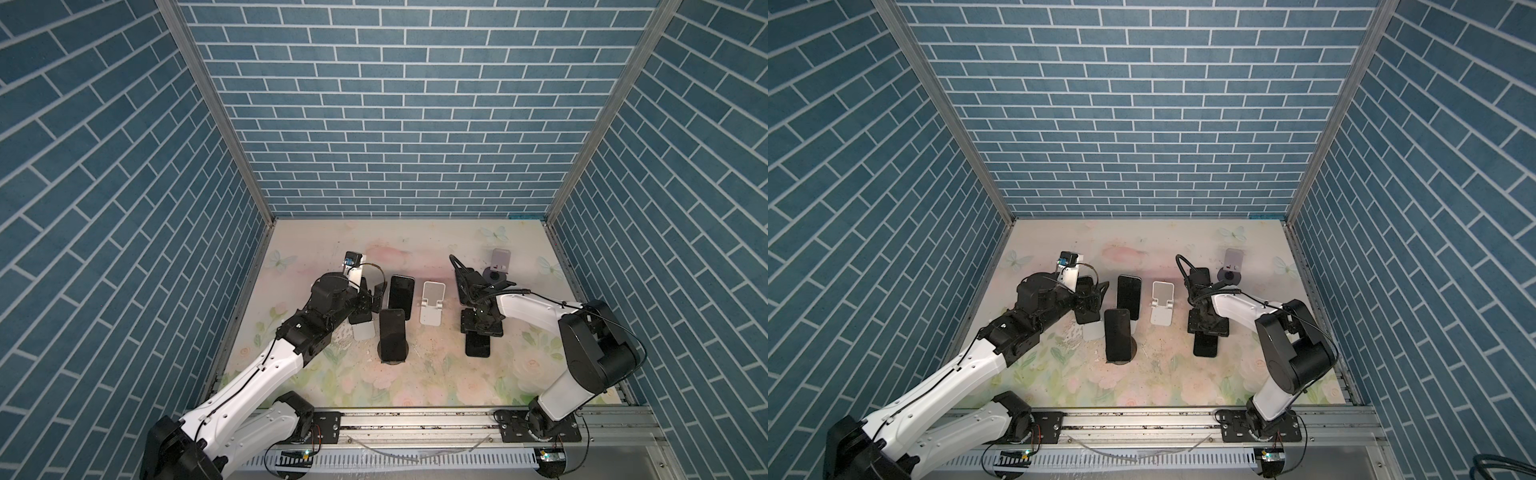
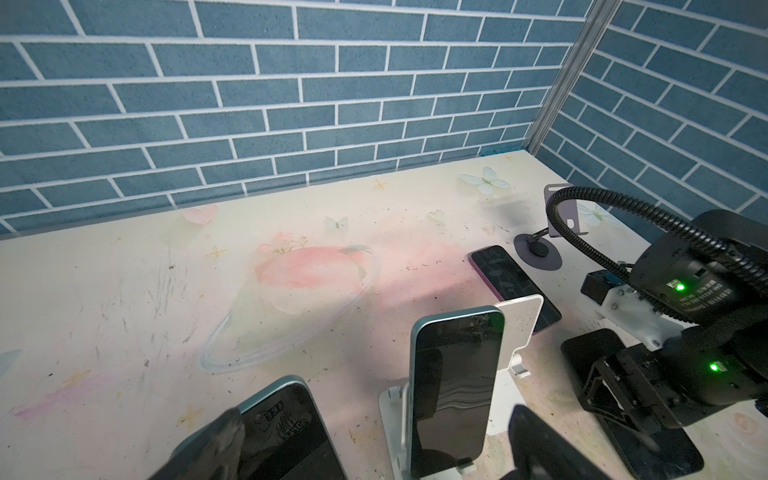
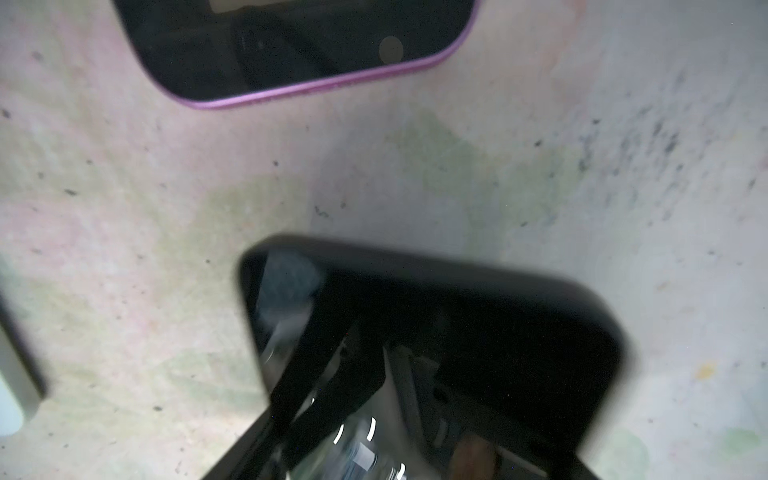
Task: Remove the phone from the phone stand
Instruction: 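Lower the black phone with the right gripper flat onto the table, then open the right gripper to release the black phone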
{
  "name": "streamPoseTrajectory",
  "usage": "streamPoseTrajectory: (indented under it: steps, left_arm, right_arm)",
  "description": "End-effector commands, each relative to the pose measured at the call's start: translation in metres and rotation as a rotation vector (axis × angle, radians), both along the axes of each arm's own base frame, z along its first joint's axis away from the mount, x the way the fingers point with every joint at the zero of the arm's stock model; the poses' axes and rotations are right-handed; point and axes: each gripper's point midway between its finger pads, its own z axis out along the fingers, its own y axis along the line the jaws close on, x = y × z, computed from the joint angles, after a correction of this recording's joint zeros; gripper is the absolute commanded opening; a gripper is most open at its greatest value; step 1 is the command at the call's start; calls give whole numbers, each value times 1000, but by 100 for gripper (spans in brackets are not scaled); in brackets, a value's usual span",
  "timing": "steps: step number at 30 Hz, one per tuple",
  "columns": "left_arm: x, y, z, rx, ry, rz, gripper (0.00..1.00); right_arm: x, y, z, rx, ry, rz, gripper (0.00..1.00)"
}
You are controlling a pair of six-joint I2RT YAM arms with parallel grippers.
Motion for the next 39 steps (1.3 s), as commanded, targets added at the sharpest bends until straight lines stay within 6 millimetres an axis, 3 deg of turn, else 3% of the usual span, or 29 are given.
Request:
streamPoseTrajectory:
  steps: [1, 16, 27, 39]
  left_arm:
    - [1, 2, 4, 5, -13, 5, 100]
    - [1, 3, 3, 9, -11, 9, 100]
    - [5, 5, 6, 30, 7, 31, 100]
    - [9, 9, 9, 29, 32, 70, 100]
  right_arm:
    - [-25, -19, -27, -99, 109, 13, 80]
    - [-14, -15, -18, -91, 56, 19, 84]
    - [21, -10, 28, -86, -114, 60, 85]
    - [43, -5, 71, -72, -268, 87, 84]
